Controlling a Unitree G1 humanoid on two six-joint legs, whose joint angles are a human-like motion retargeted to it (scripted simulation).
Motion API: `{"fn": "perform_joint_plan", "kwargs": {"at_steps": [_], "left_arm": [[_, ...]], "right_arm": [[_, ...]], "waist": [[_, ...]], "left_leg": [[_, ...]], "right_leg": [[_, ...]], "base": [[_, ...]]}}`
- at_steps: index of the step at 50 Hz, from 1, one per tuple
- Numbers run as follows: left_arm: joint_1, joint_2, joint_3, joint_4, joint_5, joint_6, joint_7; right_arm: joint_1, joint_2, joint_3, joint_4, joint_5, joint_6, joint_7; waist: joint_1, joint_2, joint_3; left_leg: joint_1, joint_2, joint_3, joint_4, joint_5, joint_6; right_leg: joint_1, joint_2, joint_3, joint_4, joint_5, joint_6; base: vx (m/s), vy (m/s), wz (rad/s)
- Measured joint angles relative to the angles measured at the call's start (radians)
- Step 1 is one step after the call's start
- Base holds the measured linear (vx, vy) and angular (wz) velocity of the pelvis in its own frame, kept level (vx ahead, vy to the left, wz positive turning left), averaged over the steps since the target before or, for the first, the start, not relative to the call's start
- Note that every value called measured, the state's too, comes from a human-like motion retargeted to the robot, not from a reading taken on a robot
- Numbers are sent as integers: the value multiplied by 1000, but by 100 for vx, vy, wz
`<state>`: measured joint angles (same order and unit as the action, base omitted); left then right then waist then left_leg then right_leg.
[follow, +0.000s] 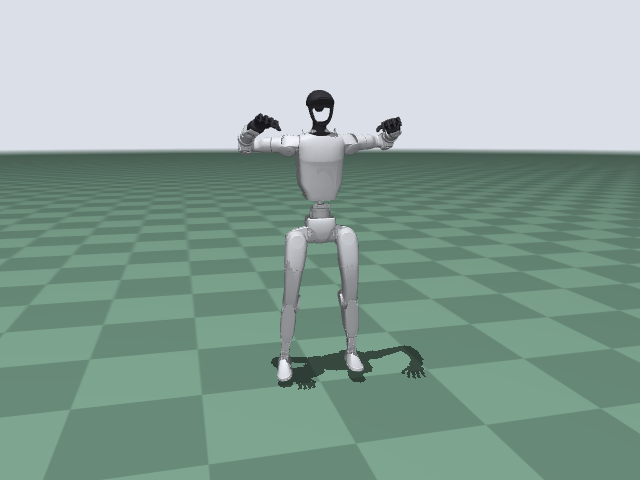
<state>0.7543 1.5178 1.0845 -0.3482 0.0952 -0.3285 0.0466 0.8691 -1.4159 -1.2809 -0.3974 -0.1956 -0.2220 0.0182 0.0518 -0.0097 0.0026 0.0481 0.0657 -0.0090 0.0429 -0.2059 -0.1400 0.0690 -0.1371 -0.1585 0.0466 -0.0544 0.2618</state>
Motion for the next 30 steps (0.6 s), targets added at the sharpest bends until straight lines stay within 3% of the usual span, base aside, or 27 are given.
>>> {"fn": "perform_joint_plan", "kwargs": {"at_steps": [30], "left_arm": [[30, -21, 25, -4, -28, 15, -42]], "right_arm": [[-14, -16, 19, 0, 9, 11, 33]], "waist": [[5, 0, 16]], "left_leg": [[5, 0, 4, 0, 0, 1]], "right_leg": [[2, 0, 5, 2, -1, 0]], "base": [[0, 0, 0]]}}
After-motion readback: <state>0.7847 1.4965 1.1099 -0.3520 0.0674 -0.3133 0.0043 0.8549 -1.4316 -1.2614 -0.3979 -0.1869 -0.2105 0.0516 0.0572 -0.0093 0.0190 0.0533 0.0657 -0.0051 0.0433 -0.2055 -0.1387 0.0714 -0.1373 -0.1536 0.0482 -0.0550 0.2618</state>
